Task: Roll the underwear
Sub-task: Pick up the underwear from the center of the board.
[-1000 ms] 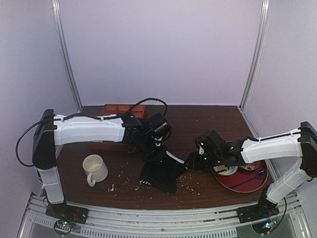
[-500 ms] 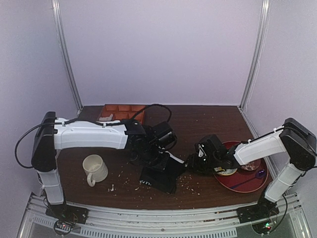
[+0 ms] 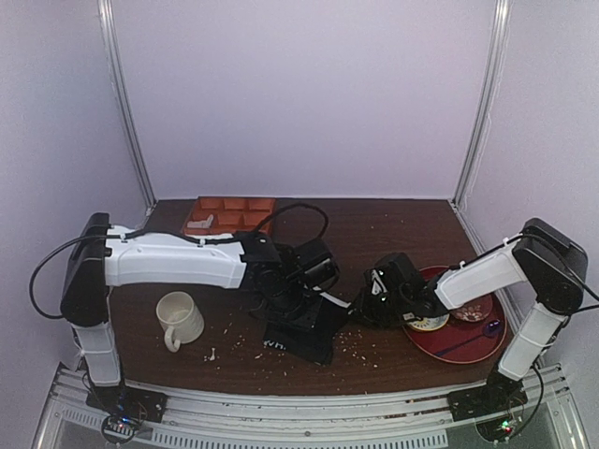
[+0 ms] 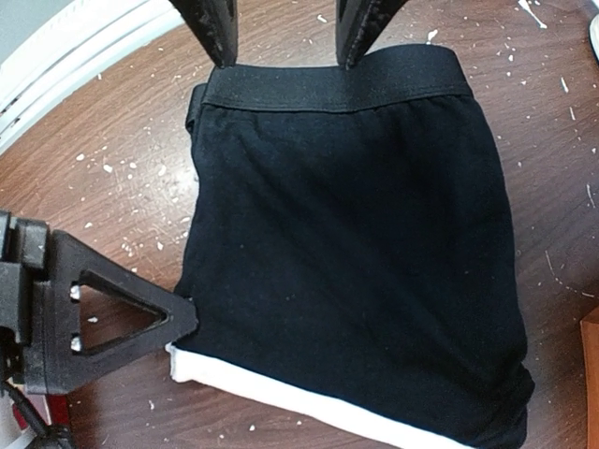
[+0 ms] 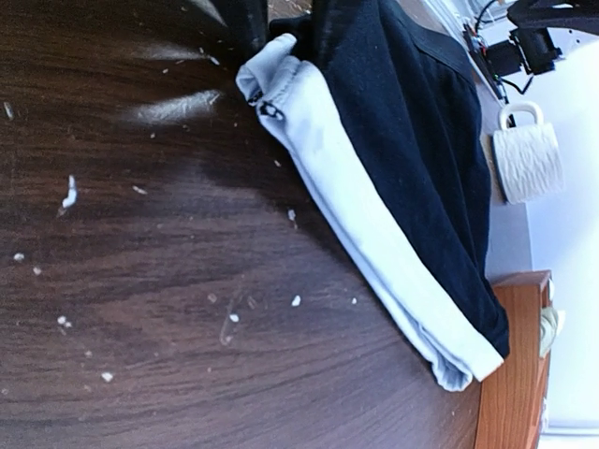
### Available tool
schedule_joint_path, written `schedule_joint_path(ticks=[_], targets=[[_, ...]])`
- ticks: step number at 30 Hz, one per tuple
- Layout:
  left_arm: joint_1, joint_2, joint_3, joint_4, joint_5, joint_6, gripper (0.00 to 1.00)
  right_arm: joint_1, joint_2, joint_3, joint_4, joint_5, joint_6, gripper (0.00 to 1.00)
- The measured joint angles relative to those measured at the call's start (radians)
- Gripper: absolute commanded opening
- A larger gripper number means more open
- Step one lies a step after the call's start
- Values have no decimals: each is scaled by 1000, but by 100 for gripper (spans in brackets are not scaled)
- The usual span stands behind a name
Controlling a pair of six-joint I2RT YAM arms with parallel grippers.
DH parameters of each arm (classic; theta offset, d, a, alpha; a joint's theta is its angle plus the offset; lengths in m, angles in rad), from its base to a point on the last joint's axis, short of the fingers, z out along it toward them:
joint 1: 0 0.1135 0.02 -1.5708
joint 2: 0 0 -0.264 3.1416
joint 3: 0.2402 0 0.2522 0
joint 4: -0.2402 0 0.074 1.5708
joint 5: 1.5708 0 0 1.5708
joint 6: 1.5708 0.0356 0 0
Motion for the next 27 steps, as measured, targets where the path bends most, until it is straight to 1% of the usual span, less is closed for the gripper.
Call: schedule_joint_path(ticks=[2, 4, 11, 19, 27], targets=[[-1, 7, 2, -1, 0, 0, 48, 0, 0, 7, -16, -1, -6, 3], [-3, 20, 8, -3, 1, 0, 50, 0, -2, 18, -36, -2, -16, 0], [-31, 63, 46, -6, -2, -3, 55, 0, -3, 40, -77, -5, -36, 0], [-103, 137, 85, -6, -18, -29, 56, 0, -3, 54, -113, -5, -37, 0], [-163, 193, 110, -6, -52, -57, 55, 0, 3, 54, -114, -5, -39, 0]])
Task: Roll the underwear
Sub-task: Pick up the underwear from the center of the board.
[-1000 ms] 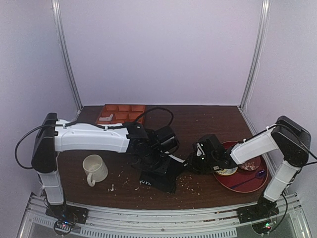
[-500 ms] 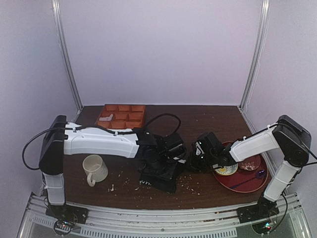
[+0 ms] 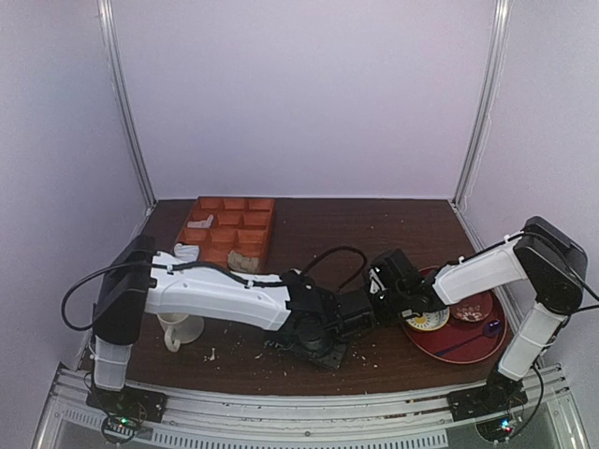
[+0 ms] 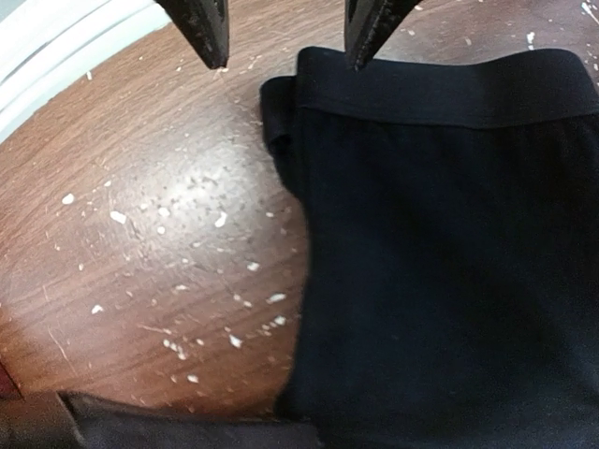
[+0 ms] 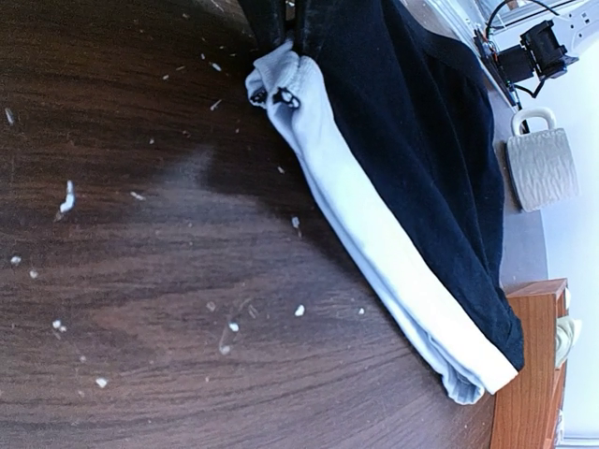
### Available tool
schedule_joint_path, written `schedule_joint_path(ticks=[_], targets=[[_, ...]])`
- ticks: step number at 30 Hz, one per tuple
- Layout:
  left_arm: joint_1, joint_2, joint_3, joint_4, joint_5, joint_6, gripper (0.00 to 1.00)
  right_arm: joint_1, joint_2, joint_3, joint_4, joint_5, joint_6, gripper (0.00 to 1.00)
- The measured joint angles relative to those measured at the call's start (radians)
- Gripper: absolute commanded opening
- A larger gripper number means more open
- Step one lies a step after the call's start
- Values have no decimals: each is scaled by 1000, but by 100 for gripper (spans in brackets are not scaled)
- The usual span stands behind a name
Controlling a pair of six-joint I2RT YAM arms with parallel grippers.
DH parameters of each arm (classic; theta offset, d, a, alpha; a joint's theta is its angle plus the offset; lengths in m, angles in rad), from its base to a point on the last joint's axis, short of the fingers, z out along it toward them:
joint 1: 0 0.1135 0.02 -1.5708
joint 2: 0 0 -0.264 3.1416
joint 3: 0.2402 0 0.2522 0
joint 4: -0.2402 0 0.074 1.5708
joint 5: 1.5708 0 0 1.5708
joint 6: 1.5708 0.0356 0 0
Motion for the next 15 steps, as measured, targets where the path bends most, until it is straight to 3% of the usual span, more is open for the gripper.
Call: schedule_joint_path(ticks=[15], targets=[[-24, 116, 101, -71, -81, -25, 53, 0, 9, 3, 5, -1, -4, 0]])
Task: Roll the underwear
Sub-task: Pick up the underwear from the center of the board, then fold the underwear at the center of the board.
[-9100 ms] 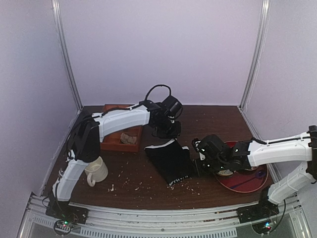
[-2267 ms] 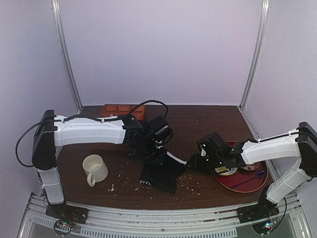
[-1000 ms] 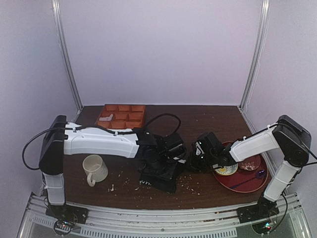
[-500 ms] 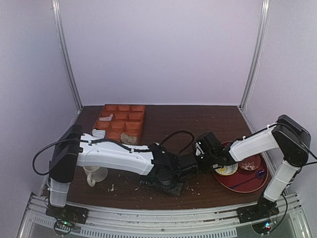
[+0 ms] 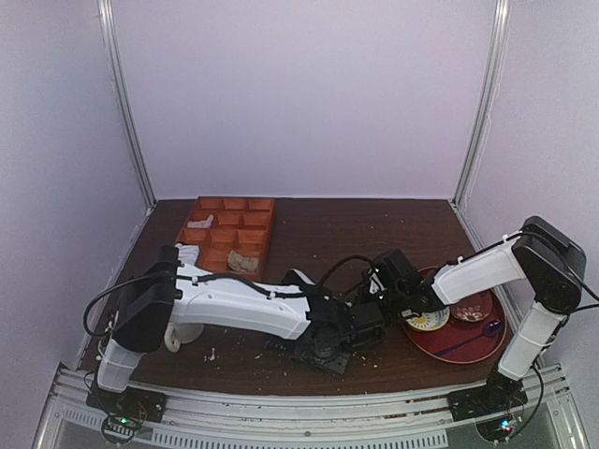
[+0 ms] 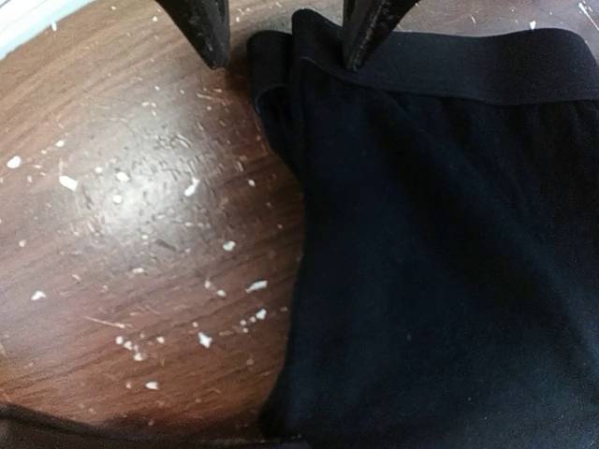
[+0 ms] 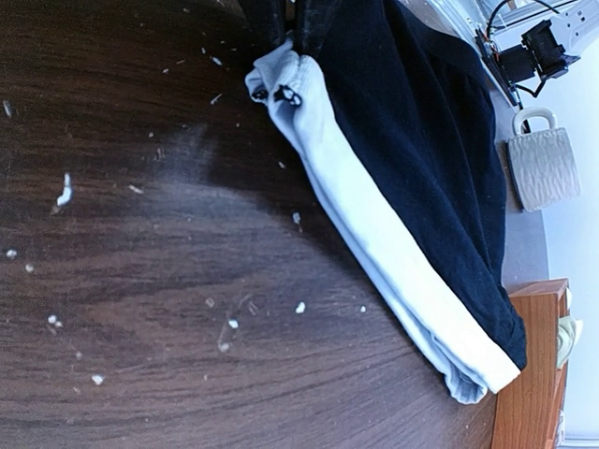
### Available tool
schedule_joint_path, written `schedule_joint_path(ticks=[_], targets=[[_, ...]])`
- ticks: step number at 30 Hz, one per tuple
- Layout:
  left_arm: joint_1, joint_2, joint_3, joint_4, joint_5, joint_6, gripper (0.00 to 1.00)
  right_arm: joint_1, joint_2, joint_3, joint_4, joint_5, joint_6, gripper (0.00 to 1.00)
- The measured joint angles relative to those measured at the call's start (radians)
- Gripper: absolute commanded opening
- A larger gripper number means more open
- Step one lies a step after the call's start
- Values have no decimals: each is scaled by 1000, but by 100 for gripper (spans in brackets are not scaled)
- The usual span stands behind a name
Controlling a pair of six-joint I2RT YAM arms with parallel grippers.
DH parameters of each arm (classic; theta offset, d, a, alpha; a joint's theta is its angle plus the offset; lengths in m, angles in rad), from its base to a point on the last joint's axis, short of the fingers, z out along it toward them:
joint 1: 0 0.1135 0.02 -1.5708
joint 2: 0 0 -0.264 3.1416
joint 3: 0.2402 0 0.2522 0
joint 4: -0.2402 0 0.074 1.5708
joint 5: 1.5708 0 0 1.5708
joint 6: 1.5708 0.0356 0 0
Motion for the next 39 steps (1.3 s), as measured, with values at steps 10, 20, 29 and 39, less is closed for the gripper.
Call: schedule_joint_path(ticks=[10, 20, 29, 39], targets=[[0, 31, 35, -53, -27, -7, 3, 0, 1, 0, 8, -3, 0, 0], [2, -6, 1, -43, -29, -5, 0, -1, 2, 9, -14, -4, -5, 0], [78, -337, -294, 135, 58, -24, 0, -1, -74, 89, -192, 9, -58, 0], [126, -443, -490, 312, 167, -42, 0, -2, -97, 201, -374, 27, -104, 0]])
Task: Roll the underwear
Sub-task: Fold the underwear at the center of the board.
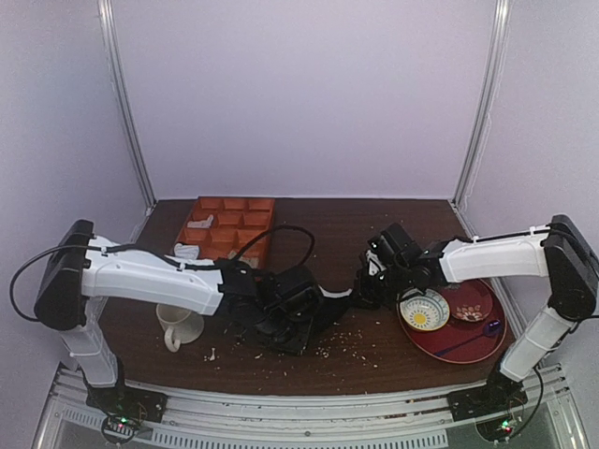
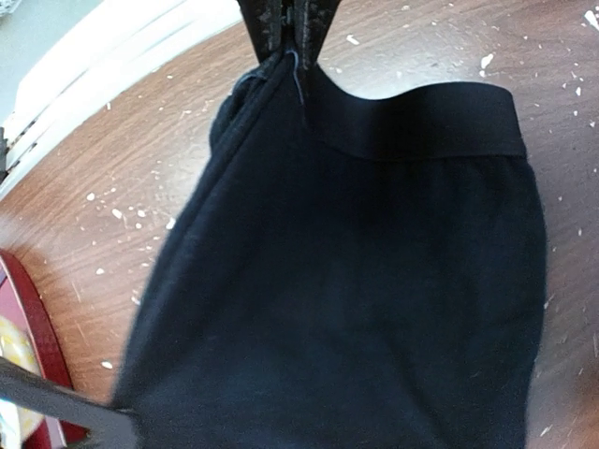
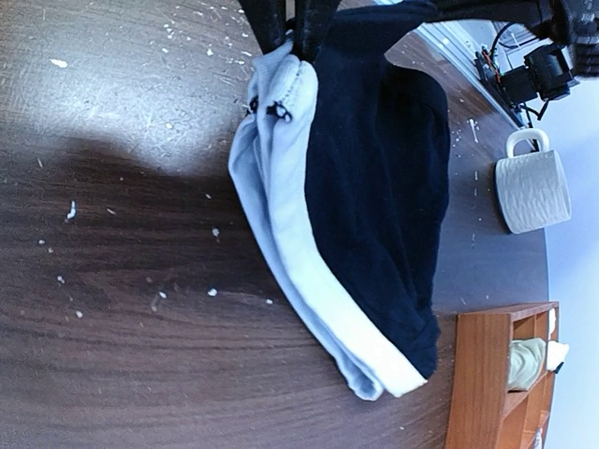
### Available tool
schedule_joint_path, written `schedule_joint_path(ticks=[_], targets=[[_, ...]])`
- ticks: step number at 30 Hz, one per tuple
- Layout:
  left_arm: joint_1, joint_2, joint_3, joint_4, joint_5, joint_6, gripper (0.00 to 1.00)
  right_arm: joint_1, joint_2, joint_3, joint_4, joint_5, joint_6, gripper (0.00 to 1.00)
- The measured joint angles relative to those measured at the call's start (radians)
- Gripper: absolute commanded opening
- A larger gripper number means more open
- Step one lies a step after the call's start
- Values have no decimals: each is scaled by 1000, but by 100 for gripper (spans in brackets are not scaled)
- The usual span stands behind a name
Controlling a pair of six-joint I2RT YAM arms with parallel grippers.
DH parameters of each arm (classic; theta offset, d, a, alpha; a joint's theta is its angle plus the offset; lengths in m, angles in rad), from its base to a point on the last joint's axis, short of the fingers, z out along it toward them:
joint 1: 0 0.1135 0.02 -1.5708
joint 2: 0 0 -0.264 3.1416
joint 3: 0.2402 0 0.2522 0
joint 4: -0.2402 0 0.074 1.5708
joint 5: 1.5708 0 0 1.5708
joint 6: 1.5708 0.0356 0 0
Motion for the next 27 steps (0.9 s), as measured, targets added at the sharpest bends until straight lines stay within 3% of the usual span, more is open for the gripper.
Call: schedule_joint_path(ticks=[13, 27], targets=[[100, -204, -323, 320, 127, -84, 0, 8, 92, 246, -185, -1, -58, 0], [146, -261, -462, 464, 177, -131, 0, 27, 288, 524, -356, -2, -132, 0]])
